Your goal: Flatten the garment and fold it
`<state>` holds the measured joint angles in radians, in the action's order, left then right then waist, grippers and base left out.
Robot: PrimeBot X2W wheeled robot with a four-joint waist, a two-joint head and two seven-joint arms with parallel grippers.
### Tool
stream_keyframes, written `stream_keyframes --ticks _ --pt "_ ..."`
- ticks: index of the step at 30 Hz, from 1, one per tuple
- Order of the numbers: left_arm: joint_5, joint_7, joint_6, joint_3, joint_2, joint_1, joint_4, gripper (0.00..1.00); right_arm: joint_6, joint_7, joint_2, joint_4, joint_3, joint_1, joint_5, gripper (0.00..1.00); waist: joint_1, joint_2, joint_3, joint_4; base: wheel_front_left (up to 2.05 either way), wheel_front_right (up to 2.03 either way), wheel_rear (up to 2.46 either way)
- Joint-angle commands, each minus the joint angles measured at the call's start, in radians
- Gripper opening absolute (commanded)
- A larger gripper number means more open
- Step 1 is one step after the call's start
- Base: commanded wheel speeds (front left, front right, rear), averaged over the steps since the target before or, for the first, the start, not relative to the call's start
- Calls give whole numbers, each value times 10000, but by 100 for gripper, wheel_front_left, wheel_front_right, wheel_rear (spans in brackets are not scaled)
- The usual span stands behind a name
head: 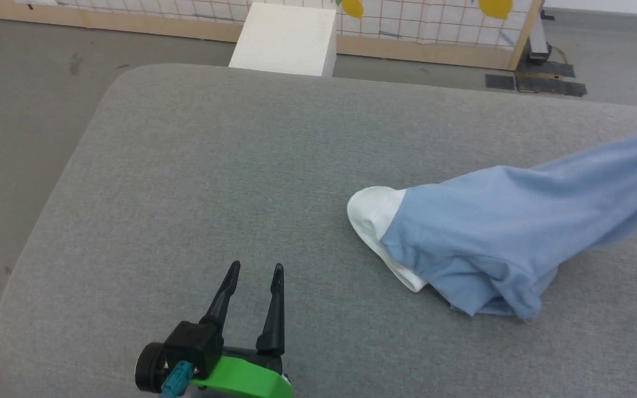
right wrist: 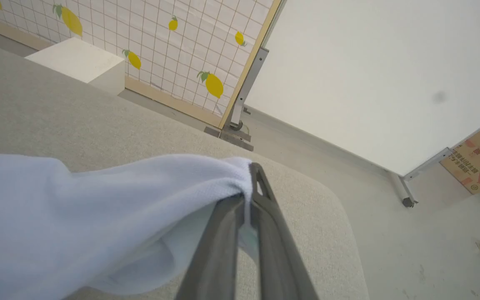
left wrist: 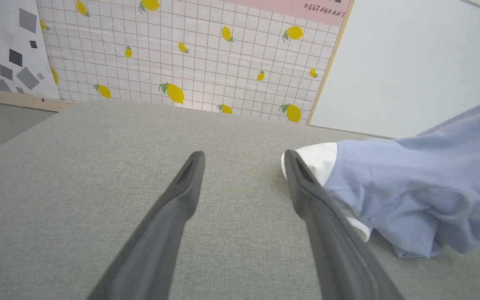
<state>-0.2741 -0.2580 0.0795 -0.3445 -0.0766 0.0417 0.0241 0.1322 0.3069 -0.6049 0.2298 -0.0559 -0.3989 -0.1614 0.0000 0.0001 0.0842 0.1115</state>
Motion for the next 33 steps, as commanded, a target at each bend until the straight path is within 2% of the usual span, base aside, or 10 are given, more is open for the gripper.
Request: stream_keyframes --ticks 1,7,13,15,16,20,27,28,29,33 --pt "-35 -38 -67 54 57 64 -36 100 -15 101 25 -220 361 -505 73 0 0 -1 11 155 0 0 0" --pt "-24 -38 -182 89 150 -42 -91 100 -15 454 348 -796 2811 -2475 -105 0 0 -1 165 547 0 0 0" --pt "-28 -38 -254 56 214 -166 -164 100 -15 463 1459 -396 5758 -4215 -546 0 0 -1 359 951 0 0 0" --pt "-58 -38 -271 12 231 -217 -192 100 -15 348 1957 -65 6544 -4615 -716 0 0 -1 438 1124 0 0 0" --pt "-116 -38 -287 -102 249 -300 -242 100 -15 118 2763 639 7502 -4966 -984 0 0 -1 581 1425 0 0 0" --pt "-324 -38 -238 -391 259 -422 -296 100 -15 -150 3678 2019 8771 -4904 -1267 0 0 -1 775 1938 0 0 0" --pt "-514 -38 -63 -711 262 -561 -364 100 -15 -301 4411 3991 9696 -4461 -1673 0 0 -1 905 2378 0 0 0" --pt "-524 -38 -44 -738 262 -573 -374 100 -15 -247 4459 4186 9764 -4451 -1747 35 0 -1 903 2391 0 0 0" --pt "-541 -38 -20 -758 262 -583 -390 100 -15 -211 4512 4356 9857 -4467 -1847 100 0 -1 885 2389 0 0 0" --pt "-547 -38 11 -695 262 -523 -508 100 -15 -530 4671 4600 9782 -4845 -2423 100 0 -1 663 2120 0 0 0"
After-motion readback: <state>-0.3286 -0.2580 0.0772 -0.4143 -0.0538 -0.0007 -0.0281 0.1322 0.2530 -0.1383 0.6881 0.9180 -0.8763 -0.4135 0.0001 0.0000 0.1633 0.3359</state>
